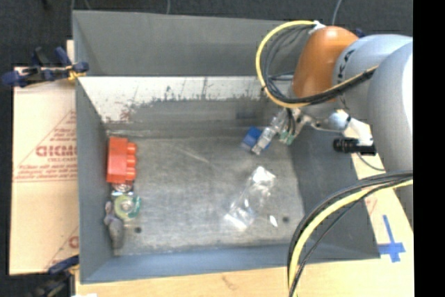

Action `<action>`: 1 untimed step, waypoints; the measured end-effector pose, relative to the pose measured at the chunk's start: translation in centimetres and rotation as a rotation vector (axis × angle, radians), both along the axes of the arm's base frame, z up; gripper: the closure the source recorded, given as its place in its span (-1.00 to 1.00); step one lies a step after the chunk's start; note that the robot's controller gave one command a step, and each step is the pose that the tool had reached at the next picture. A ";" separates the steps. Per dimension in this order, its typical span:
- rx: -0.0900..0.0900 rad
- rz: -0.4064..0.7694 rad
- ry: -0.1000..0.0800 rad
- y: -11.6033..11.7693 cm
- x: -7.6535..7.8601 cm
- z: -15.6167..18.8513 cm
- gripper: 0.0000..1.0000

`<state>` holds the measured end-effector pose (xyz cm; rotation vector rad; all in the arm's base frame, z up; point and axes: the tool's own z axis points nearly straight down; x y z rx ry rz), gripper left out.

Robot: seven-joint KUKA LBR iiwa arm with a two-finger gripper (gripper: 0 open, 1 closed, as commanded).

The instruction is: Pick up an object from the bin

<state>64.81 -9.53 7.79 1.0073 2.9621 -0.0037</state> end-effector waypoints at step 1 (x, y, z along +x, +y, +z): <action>0.002 0.001 0.002 -0.2 0.2 3.6 1.00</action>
Offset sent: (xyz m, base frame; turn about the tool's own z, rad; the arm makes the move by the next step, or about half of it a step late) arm 0.0000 -0.0002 0.0324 0.0000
